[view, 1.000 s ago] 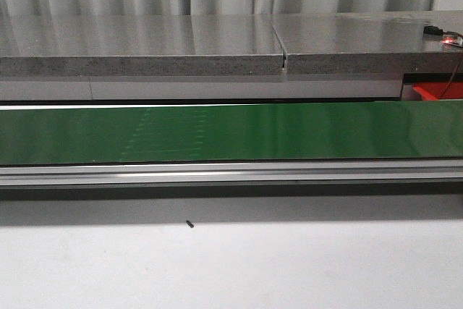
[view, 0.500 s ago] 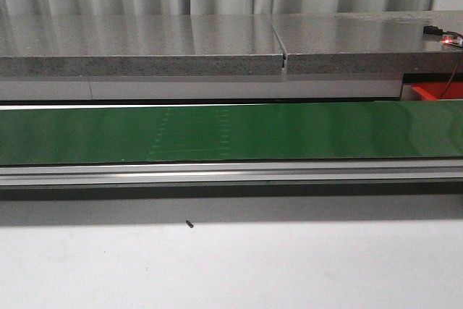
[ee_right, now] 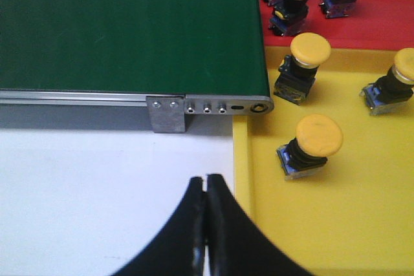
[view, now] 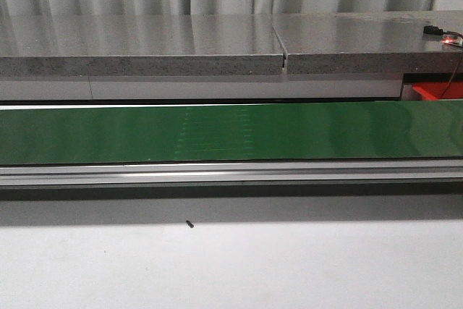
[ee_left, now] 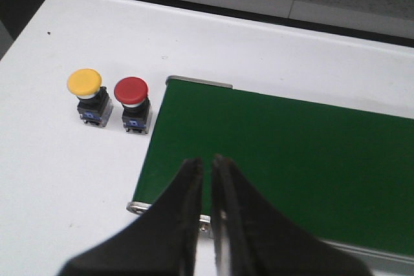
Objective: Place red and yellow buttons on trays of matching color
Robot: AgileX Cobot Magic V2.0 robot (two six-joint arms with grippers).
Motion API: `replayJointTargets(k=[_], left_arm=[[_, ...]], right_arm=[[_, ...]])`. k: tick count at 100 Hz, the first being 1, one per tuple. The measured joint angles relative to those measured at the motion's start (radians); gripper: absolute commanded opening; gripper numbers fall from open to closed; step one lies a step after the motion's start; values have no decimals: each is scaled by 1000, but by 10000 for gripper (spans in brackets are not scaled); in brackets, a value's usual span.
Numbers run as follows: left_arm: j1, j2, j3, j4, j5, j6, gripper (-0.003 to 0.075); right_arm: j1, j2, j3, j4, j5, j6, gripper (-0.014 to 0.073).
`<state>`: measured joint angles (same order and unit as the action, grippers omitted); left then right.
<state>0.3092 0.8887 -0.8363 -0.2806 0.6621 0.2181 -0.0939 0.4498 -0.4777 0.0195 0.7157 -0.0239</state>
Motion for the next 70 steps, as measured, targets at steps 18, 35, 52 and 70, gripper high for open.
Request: replayJointTargets(k=[18,35,52,70], left_arm=[[26,118,-73,-2,-8,0,505],[68,237,-149,-3,9,-34,514],[128,370,-253,-3,62,-98,514],[176,542,-383,-3,193,-171,513]], right_arm=[[0,0,0,0,0,0,-90],[0,0,0,0,0,0,-90],[0,0,0,0,0,0,-90],[0,0,0,0,0,0,-90]])
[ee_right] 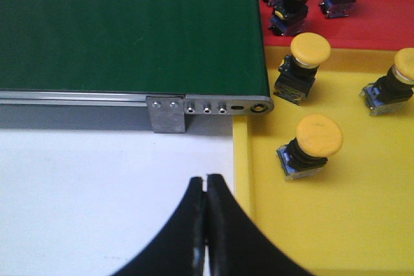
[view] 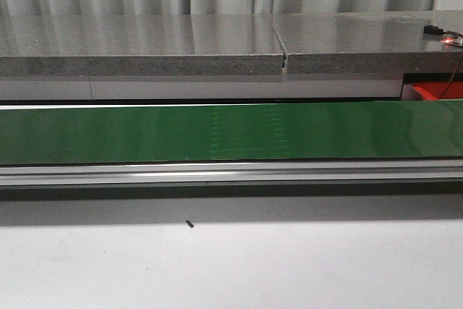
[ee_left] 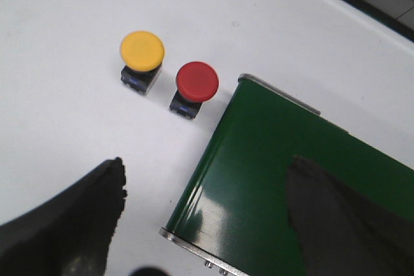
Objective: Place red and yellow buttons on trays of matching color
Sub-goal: 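Move the left gripper over a yellow button beside the belt and grasp it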
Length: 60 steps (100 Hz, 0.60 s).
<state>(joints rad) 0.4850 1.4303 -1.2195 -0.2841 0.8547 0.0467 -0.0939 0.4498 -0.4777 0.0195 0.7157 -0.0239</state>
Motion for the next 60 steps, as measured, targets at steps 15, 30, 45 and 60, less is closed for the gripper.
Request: replayJointTargets(k=[15,30,45,60], left_arm=[[23,144,-112,0,74,-47,512],[39,272,-213,17,95,-97,512],[42,397,-318,41,128,-137,512],[42,518,-401,52,136,-161,511]], right_arm=[[0,0,0,0,0,0,-90],[0,0,0,0,0,0,-90],[0,0,0,0,-2,2,-90],[0,0,0,0,-2,2,-90]])
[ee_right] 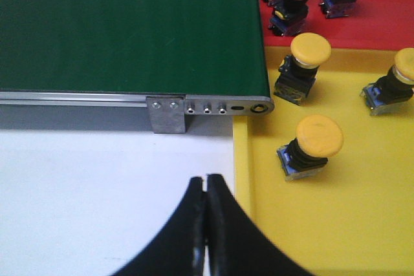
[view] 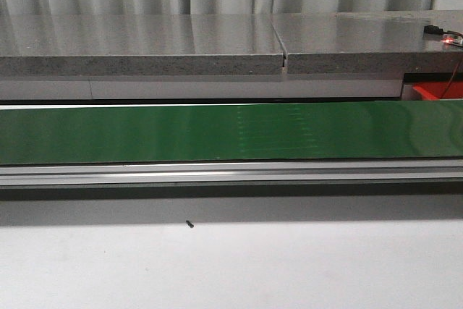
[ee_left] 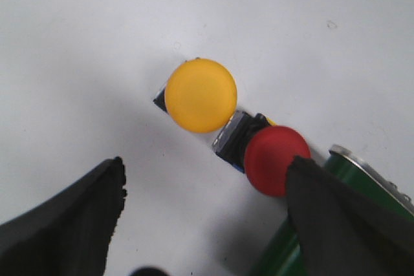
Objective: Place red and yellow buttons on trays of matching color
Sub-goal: 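Move the left gripper over a yellow button beside the belt and grasp it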
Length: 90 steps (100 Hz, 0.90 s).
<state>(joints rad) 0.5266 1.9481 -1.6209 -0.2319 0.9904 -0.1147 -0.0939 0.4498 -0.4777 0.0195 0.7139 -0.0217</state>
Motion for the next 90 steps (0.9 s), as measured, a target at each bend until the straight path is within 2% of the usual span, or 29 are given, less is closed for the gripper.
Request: replayJointTargets(k=[40,73,90], left_arm=[[0,205,-149,6,0,-13,498],[0,227,-155,6,-16,-13,289],[0,227,-155,6,-16,-11,240]], right_arm=[[0,0,0,0,0,0,-90],[0,0,0,0,0,0,-90],[0,0,0,0,0,0,-90]])
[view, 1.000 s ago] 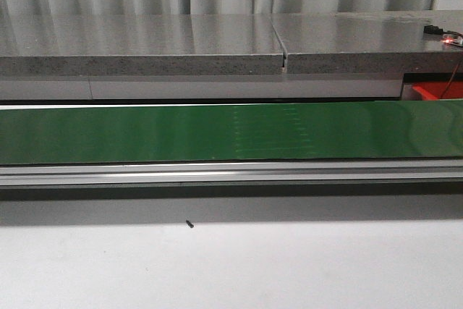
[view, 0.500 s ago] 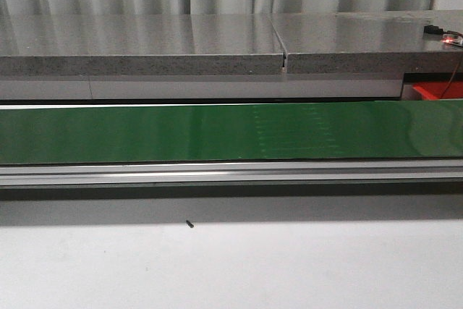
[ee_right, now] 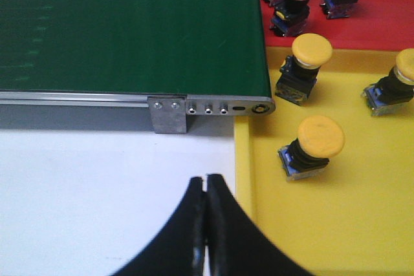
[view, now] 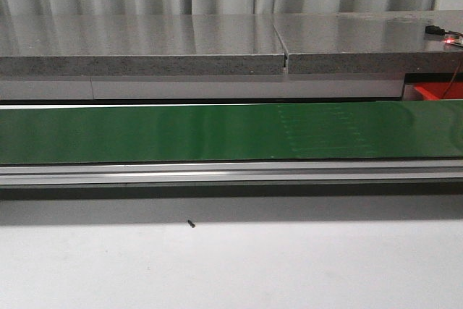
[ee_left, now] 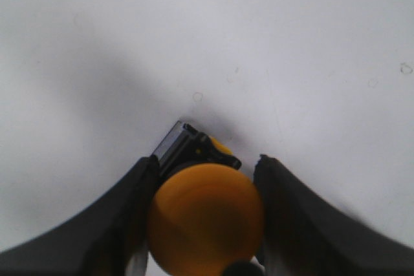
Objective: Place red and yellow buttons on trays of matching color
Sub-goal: 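Move the left gripper over a yellow button beside the belt and grasp it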
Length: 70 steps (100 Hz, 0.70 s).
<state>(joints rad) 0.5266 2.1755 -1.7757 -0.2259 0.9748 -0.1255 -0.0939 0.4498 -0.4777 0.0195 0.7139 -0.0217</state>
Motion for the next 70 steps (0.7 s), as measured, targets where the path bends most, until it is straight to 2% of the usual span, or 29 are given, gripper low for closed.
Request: replayJointTargets(k=[30,52,70], left_arm=[[0,-104,12,2,21,40,240],[-6,-296,112,4,10,68,240],[-51,-444,216,7,0,95,240]], right_arm=[[0,0,0,0,0,0,-90],[0,0,0,0,0,0,-90],[0,0,0,0,0,0,-90]])
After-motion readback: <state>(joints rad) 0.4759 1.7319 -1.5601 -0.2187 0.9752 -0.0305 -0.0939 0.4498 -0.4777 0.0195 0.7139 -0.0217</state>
